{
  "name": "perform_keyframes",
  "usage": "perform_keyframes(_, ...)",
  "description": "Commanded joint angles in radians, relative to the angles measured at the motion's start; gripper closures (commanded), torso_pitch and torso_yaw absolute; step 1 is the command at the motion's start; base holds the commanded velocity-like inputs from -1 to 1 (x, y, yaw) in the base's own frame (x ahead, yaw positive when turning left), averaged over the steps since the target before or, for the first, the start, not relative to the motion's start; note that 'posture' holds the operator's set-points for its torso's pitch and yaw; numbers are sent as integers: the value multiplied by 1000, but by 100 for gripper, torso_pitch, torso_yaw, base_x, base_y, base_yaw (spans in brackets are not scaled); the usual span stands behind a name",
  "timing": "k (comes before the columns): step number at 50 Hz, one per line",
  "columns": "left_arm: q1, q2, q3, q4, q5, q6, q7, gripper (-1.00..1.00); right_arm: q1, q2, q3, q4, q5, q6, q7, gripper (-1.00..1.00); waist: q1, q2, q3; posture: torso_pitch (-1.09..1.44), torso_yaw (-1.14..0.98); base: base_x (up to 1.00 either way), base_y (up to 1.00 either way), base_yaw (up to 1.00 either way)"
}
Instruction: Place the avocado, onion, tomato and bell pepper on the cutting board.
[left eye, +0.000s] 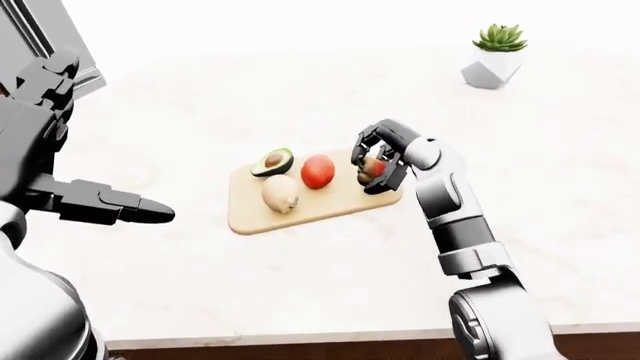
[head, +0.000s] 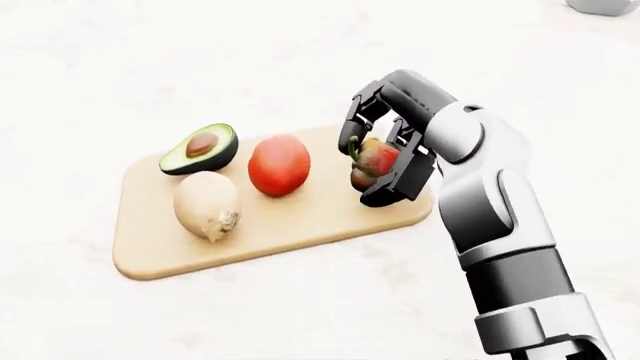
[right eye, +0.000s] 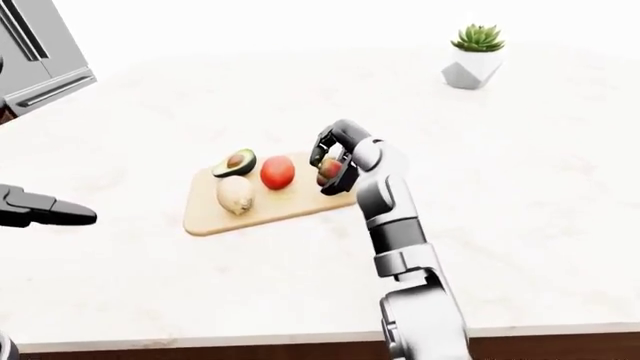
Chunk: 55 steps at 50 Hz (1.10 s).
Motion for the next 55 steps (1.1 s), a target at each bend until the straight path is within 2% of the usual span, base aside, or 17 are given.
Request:
perform_keyframes(1,-20,13,10,-14,9,-16,11,-100,-45,-9,-9,-40,1,-29,-27,62,0,3,-20,-21,0,0,0,0)
perform_keyframes(3,-20,17,14,-14,8,-15,8,-100,-40,-8,-8,-47,-1,-24,-22,42,0,4,-20,-21,0,0,0,0)
perform_keyframes(5,-19,14,12,-15,8,-15,11,-100,-39,-8,-8,-48,-1,-25,-20,36,1,3,-20,-21,0,0,0,0)
perform_keyframes(7,-17,11,10,-14,8,-18,13,-100,-35,-8,-6,-50,-4,-25,-18,17,1,3,-20,-21,0,0,0,0)
perform_keyframes(11,-12,14,18,-20,6,-17,9,-100,-43,-7,-8,-48,-5,-23,-20,-1,1,2,-22,-21,0,0,0,0)
perform_keyframes(15,-7,16,22,-23,4,-15,7,-100,-35,-5,-6,-46,-8,-26,-24,-9,1,3,-22,-21,0,0,0,0)
perform_keyframes(19,-5,13,22,-20,1,-20,13,-100,-32,-5,-4,-46,-9,-32,-20,-27,2,2,-23,-21,0,0,0,0)
perform_keyframes(28,5,9,26,-22,-5,-25,23,-100,-21,-2,-5,-55,-8,-33,-15,-39,3,2,-26,-21,0,0,0,0)
perform_keyframes(35,2,6,20,-19,-5,-25,27,-100,-18,-5,-7,-60,-10,-32,-12,-56,3,1,-28,-21,0,0,0,0)
perform_keyframes(37,-4,9,20,-16,-5,-24,26,-100,-21,-7,-8,-60,-9,-31,-11,-71,3,1,-27,-21,0,0,0,0)
perform_keyframes(38,-4,12,21,-16,-5,-23,24,-100,-22,-8,-8,-61,-9,-31,-10,-93,3,1,-27,-21,0,0,0,0)
perform_keyframes(39,-7,14,20,-16,-5,-20,22,-100,-25,-10,-9,-65,-9,-28,-6,-100,3,1,-27,-21,0,0,0,0)
perform_keyframes(47,1,8,32,-9,-18,-31,33,-100,-38,-54,-43,-169,3,46,24,-100,5,-1,-23,-21,0,0,0,0)
perform_keyframes(55,-3,17,27,-7,-25,-25,40,-100,10,-121,-77,-441,-18,190,130,-100,8,-9,-17,-21,0,0,0,0)
